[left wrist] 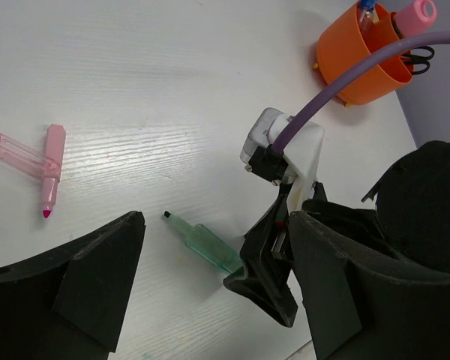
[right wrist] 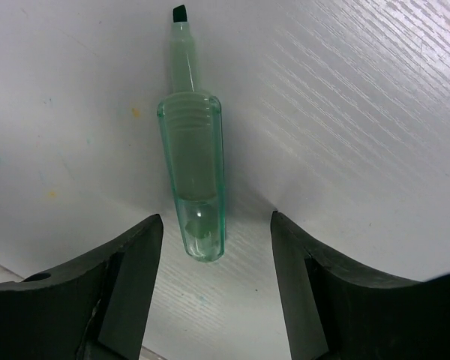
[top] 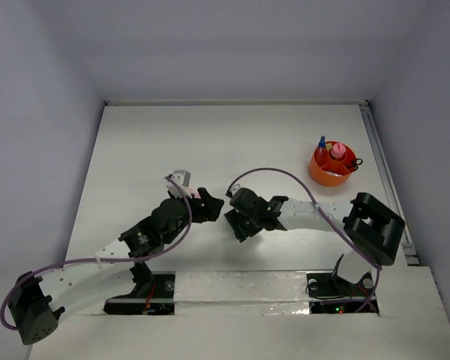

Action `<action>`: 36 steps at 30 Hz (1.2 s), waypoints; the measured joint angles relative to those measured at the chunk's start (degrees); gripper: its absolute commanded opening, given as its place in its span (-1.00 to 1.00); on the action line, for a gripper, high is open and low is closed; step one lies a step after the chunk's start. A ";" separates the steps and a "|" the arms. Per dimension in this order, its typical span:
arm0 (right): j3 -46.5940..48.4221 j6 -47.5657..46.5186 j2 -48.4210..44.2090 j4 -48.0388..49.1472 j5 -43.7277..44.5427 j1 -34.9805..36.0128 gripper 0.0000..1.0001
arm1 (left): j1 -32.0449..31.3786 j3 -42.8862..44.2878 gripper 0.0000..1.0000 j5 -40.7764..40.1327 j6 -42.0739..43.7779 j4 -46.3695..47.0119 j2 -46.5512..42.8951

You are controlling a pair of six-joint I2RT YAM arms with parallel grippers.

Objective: Sort the stationery into containers
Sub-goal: Move the pen to the center of the board, then pick up the pen from the center of the board.

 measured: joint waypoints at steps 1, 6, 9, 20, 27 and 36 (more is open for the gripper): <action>0.35 -0.15 0.31 -0.31 0.74 0.46 0.30 | 0.00 0.00 0.47 0.00 -0.13 0.00 0.31; 1.07 -0.20 1.03 -1.53 4.31 2.19 0.20 | 0.26 -0.04 0.46 -0.07 -0.57 -0.11 1.29; 1.20 -0.15 1.33 -2.08 6.29 2.95 -0.07 | 0.52 -0.04 0.42 -0.87 -0.55 -0.44 0.90; 2.25 0.92 2.16 -3.54 9.22 4.70 -0.78 | 1.77 -0.07 0.39 -2.12 -0.50 -1.57 -0.42; 4.55 1.22 -0.79 -10.05 8.59 5.03 -0.84 | 1.77 -1.60 0.33 0.31 -0.52 0.09 0.17; 9.22 0.66 -9.55 -11.76 8.92 5.20 -0.93 | 1.77 -2.97 0.17 4.68 -3.17 7.63 2.40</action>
